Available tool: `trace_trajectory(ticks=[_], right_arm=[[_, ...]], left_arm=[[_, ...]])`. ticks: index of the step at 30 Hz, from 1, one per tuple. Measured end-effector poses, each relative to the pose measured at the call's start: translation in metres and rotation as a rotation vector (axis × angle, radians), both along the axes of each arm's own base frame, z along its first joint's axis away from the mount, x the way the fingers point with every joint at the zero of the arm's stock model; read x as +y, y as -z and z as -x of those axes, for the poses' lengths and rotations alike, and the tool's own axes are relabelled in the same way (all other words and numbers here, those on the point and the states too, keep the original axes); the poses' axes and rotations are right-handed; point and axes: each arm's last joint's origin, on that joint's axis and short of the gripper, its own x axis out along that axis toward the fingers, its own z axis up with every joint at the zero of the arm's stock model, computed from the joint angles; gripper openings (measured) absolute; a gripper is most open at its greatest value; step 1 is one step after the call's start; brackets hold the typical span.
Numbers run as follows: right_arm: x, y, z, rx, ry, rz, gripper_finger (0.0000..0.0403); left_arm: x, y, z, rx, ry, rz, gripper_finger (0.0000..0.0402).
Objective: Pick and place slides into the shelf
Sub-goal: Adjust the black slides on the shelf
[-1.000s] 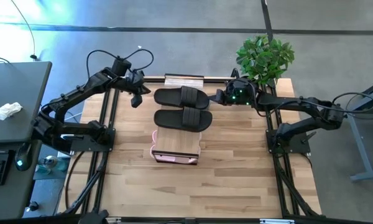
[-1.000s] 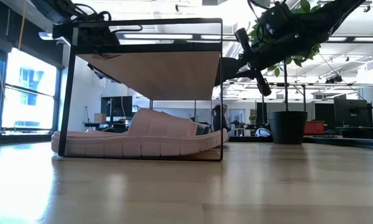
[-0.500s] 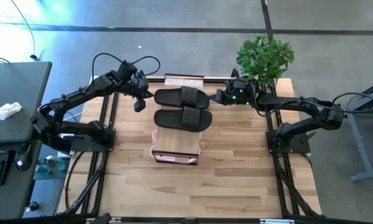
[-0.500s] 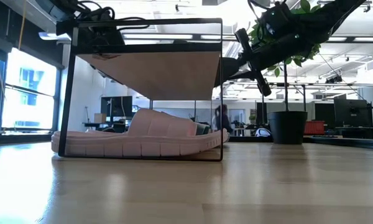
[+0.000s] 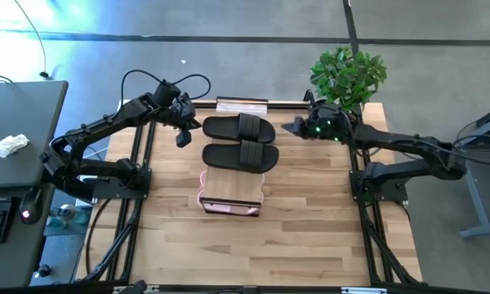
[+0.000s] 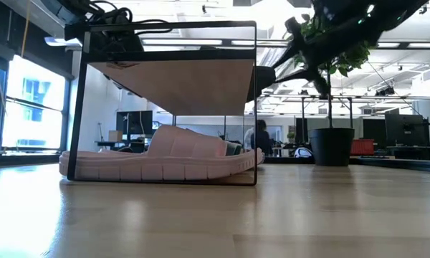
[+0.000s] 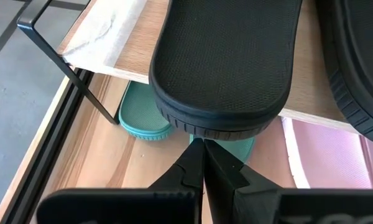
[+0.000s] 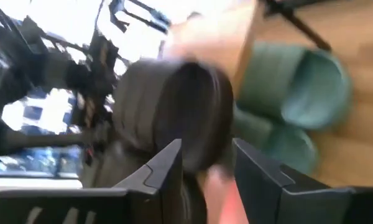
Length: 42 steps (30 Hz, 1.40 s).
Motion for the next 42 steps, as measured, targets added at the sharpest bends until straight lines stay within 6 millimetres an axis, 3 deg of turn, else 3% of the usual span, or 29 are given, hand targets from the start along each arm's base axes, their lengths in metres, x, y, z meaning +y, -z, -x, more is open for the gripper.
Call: trace_trajectory(ticks=[5,10,14,19,25,42], right_arm=[[0.039,-0.004,0.009,0.12,-0.023,0.062,0.0103],[0.077,-0.01,0.015,0.161,-0.03,0.201,0.0016],[0.095,0.003,0.004,0.221,-0.042,0.205,0.0012],[0.1,0.02,-0.013,0.27,-0.047,0.192,0.0003],[0.099,0.023,-0.028,0.202,-0.083,0.186,0.0],[0.099,0.023,-0.034,0.158,-0.094,0.149,0.0]], left_arm=[[0.0,0.0,0.0,0.0,0.0,0.0,0.0001],[0.0,0.0,0.0,-0.001,0.001,0.002,0.0001],[0.0,0.0,0.0,-0.003,0.003,0.003,0.0001],[0.0,0.0,0.0,-0.005,0.005,0.005,0.0001],[0.0,0.0,0.0,-0.006,0.006,0.006,0.0001],[0.0,0.0,0.0,-0.006,0.006,0.006,0.0001]])
